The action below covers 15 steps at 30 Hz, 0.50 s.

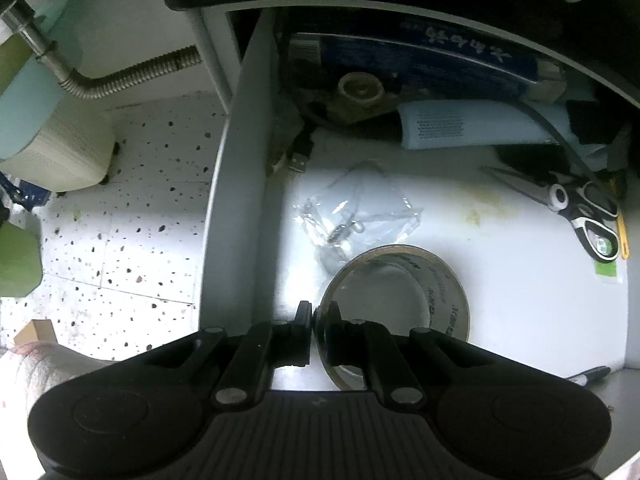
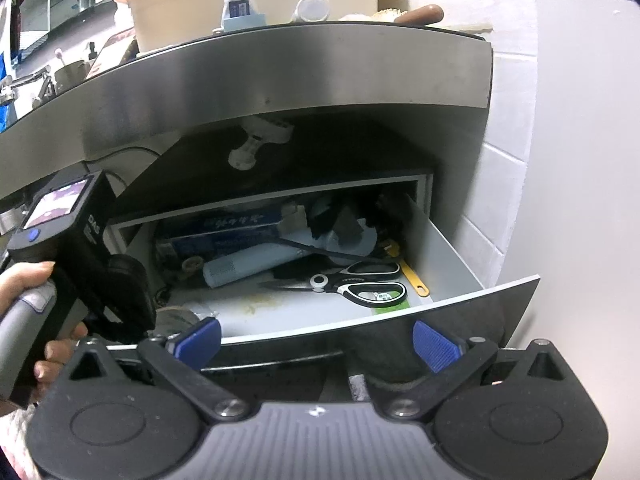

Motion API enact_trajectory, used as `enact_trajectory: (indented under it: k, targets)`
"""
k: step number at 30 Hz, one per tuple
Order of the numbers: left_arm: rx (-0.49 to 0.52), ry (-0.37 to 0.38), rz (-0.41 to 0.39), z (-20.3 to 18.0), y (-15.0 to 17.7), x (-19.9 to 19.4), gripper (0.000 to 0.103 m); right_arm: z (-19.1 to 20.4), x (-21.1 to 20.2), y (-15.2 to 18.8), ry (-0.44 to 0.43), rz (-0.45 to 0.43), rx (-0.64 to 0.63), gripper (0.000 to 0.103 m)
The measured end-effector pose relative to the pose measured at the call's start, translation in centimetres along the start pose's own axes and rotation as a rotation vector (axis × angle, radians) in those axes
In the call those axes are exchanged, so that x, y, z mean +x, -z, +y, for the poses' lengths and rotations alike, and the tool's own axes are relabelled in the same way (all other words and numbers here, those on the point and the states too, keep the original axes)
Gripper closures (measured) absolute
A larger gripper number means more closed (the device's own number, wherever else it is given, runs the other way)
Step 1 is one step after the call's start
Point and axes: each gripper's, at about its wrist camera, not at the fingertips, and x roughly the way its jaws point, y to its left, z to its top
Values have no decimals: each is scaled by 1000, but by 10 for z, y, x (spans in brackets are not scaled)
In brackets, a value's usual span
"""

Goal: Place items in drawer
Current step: 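Carry the tape roll with the left gripper down into the open drawer, then lower the tape roll onto the drawer floor and open the left gripper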

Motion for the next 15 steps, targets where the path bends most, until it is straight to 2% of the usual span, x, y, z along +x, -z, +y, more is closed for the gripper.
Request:
enact_trajectory:
  k: [4, 9, 13, 15]
  targets:
    - [18, 5, 20, -4, -3, 2, 97, 0, 0, 0, -3, 4, 1, 0]
    - [-19, 103, 118, 0, -7, 11, 97, 0, 0, 0, -5, 5, -1, 0]
    - [8, 51, 103, -6, -7, 11, 97, -1, 1, 1, -7, 9, 2, 0]
    - [-2, 66, 121, -6, -8, 14, 97, -1, 1, 1, -7, 11, 6, 0]
